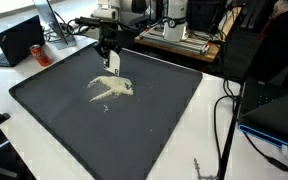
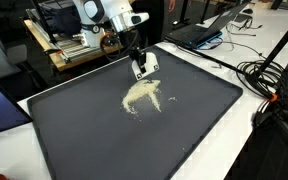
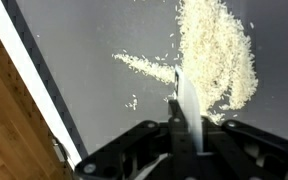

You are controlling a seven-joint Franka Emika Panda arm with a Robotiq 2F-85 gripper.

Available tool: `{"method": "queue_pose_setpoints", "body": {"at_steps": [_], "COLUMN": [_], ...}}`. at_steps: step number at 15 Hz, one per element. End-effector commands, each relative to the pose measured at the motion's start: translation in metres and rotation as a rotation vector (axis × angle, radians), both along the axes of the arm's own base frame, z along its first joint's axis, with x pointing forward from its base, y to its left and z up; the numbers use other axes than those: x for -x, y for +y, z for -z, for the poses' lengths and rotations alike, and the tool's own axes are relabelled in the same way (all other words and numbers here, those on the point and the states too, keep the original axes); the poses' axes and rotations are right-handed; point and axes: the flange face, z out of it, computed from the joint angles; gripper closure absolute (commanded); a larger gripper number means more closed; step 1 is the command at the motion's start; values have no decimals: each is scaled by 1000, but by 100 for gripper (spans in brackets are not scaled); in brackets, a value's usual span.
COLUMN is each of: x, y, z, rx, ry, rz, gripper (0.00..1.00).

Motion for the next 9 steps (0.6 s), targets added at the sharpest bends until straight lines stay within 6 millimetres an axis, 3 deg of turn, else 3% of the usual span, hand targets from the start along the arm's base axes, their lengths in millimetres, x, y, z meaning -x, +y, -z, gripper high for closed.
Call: {"method": "queue_pose_setpoints", "body": {"at_steps": [1,9], "x": [11,9], "y": [13,25], "z": [-14,-49], "rx": [-28,-44], "ry": [38,45], "rz": [53,229], "gripper": [99,99]}}
